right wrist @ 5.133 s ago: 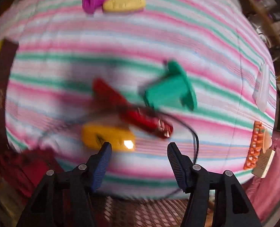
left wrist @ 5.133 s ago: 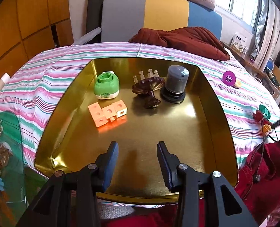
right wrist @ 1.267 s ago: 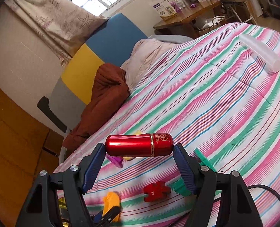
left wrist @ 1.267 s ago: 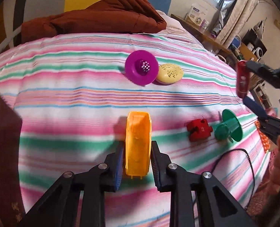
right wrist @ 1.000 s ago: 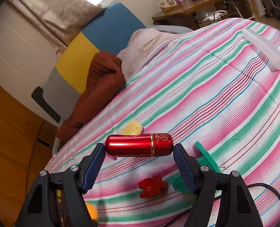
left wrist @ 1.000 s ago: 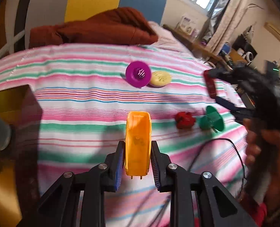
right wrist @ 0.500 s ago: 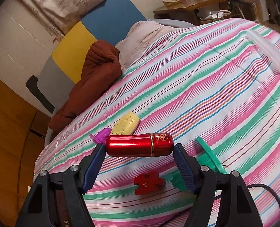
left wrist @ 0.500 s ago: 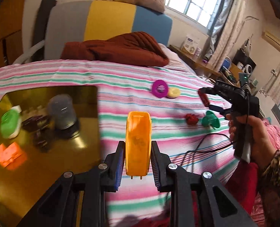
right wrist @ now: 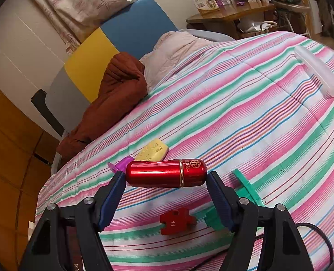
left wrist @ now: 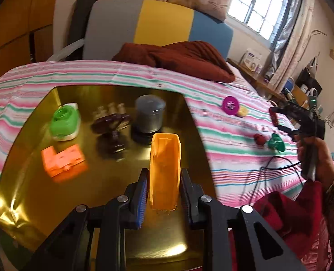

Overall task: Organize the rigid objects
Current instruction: 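Carry the orange toy into the gold tray and open the left gripper, then lower the red cylinder into the gold tray and open the right gripper, then move the right tool back toward the green spool-shaped toy on the bed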

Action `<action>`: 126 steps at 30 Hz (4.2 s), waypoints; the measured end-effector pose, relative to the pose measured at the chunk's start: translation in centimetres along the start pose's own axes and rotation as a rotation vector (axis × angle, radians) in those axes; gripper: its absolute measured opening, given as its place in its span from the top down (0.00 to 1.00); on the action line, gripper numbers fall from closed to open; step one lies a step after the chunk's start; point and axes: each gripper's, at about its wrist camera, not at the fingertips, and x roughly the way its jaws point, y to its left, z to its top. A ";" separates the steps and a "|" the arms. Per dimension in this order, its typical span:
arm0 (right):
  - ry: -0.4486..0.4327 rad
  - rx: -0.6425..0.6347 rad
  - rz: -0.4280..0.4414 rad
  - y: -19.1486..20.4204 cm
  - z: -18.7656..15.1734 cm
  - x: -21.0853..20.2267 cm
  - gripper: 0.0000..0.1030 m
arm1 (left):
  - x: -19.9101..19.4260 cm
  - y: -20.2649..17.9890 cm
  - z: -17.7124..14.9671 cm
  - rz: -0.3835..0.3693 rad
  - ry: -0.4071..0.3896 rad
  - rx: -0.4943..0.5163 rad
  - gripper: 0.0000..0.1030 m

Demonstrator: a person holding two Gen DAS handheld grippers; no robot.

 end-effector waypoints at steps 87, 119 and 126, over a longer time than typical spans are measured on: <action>0.473 -0.890 0.228 34.2 -31.3 4.9 0.27 | -6.8 13.5 -5.1 0.254 -0.068 -0.252 0.61; 0.291 -0.689 0.245 26.4 -24.4 -2.1 0.24 | -7.5 9.6 -4.7 0.191 -0.113 -0.179 0.61; 0.222 -0.619 0.231 23.9 -21.5 -3.5 0.22 | -7.2 7.1 -4.2 0.161 -0.103 -0.122 0.61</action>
